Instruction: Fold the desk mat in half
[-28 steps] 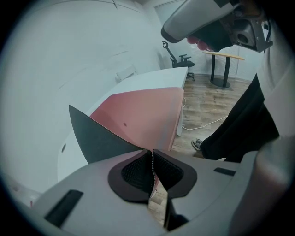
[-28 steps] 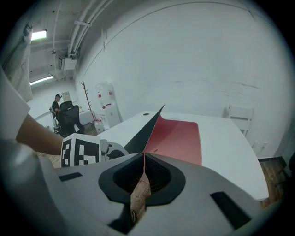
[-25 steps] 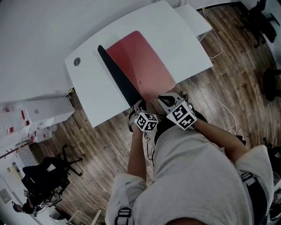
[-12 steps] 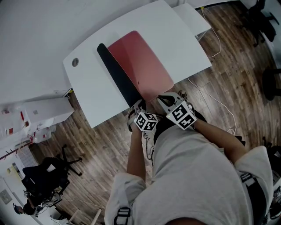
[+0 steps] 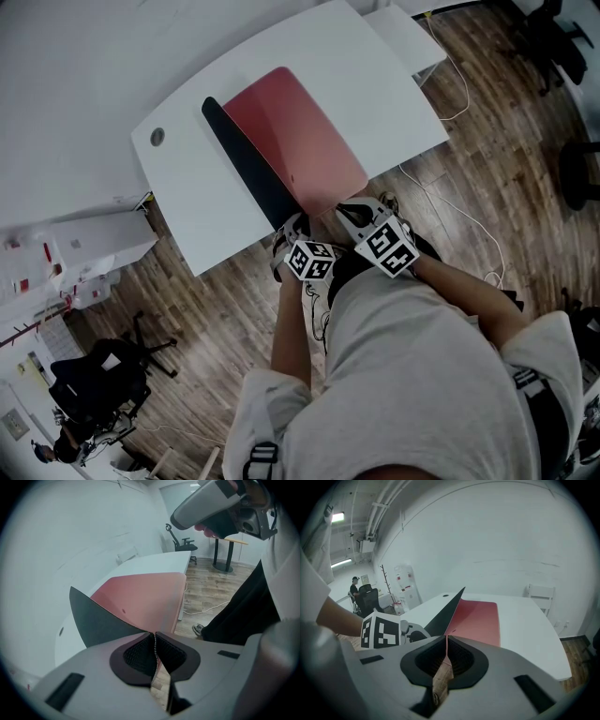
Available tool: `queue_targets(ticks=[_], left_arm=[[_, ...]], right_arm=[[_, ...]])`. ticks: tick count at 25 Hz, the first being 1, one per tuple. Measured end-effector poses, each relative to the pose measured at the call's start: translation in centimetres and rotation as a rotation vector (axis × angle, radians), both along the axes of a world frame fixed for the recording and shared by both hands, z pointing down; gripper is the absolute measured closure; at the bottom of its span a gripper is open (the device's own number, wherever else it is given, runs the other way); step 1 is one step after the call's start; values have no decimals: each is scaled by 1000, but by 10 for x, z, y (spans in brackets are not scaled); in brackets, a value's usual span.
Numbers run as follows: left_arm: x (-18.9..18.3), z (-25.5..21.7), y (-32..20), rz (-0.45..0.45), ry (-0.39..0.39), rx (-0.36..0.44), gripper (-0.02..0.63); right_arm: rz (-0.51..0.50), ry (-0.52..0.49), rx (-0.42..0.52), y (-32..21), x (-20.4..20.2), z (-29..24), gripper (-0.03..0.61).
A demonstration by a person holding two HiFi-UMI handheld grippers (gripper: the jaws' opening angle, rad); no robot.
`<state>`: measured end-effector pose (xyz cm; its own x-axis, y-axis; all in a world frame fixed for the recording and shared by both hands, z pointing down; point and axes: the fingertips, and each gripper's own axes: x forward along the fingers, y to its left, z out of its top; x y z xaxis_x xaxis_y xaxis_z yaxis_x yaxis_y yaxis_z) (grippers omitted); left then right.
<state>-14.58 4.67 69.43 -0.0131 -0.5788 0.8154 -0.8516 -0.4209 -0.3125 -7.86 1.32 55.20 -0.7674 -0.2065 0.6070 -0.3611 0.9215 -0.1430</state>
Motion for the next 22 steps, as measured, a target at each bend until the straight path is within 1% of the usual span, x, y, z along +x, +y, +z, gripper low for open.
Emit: queue_targets(ticks=[8,22], left_arm=[[2,-1,-3,-2,9,-2,571],[20,-2,-12,41,5,-4,571]], right_arm=[[3,5,-4,-1,3,1,537],[29,2,-11,-7,13,2,536]])
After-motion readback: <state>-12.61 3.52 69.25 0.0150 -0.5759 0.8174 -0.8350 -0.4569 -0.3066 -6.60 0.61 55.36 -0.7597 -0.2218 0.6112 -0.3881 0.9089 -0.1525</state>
